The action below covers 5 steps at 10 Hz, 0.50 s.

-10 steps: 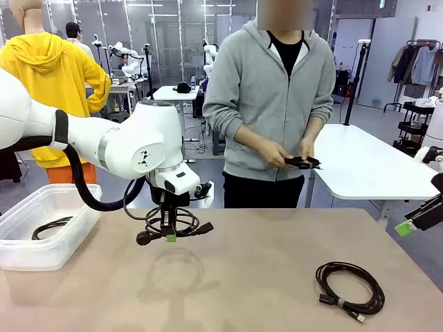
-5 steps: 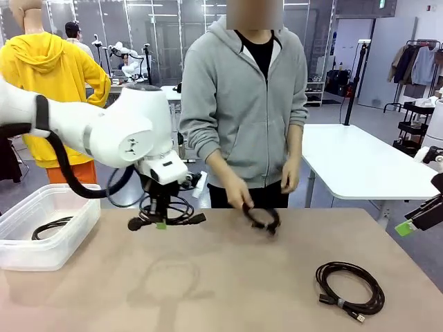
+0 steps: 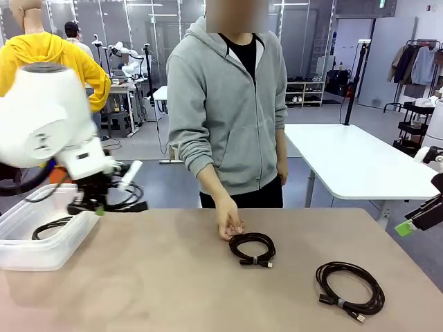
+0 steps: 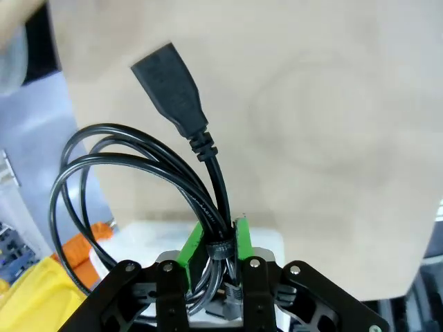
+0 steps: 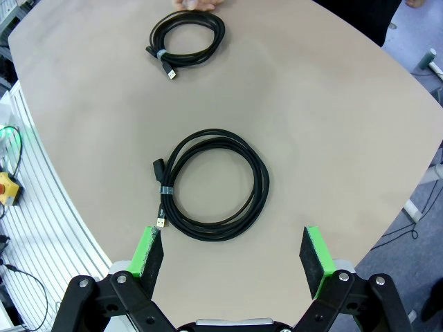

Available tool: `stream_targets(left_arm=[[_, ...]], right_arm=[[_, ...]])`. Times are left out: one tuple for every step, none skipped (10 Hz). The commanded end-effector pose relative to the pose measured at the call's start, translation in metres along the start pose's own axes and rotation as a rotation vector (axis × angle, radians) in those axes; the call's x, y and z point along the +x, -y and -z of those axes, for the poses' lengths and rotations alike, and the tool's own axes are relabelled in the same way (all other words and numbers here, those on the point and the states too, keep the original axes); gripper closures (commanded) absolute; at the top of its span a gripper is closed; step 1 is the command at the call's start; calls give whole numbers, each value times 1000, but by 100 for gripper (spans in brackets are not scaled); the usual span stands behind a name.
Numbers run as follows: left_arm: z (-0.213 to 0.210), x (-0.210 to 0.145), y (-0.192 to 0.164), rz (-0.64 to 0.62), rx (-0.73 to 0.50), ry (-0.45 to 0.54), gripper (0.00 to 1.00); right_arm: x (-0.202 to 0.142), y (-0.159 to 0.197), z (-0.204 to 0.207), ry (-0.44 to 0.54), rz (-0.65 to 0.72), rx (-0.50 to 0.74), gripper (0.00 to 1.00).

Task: Organize and store the cables.
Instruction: Place the Power Cable into the Organizing box.

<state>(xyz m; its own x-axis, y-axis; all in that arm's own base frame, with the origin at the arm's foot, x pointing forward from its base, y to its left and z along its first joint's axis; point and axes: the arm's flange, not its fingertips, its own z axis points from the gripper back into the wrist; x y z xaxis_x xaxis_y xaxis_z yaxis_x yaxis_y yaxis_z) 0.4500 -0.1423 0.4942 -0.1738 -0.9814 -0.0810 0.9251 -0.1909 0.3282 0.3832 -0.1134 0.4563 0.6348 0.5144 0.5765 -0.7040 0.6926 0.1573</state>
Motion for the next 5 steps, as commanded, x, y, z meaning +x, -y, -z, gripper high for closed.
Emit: stream_targets(left_arm=[[-5, -46, 28, -16, 91, -23, 79], [-7, -78, 35, -47, 102, -10, 79], [-8, -103, 41, -50, 113, -9, 79], [-6, -126, 43, -32, 101, -14, 79], [-3, -148, 40, -53, 81, -18, 79]], right_arm=[[0, 0, -1, -1, 0, -3, 0], [0, 0, -1, -1, 0, -3, 0], [0, 0, -1, -1, 0, -3, 0], [0, 0, -1, -1, 0, -3, 0], [0, 0, -1, -1, 0, -3, 0]])
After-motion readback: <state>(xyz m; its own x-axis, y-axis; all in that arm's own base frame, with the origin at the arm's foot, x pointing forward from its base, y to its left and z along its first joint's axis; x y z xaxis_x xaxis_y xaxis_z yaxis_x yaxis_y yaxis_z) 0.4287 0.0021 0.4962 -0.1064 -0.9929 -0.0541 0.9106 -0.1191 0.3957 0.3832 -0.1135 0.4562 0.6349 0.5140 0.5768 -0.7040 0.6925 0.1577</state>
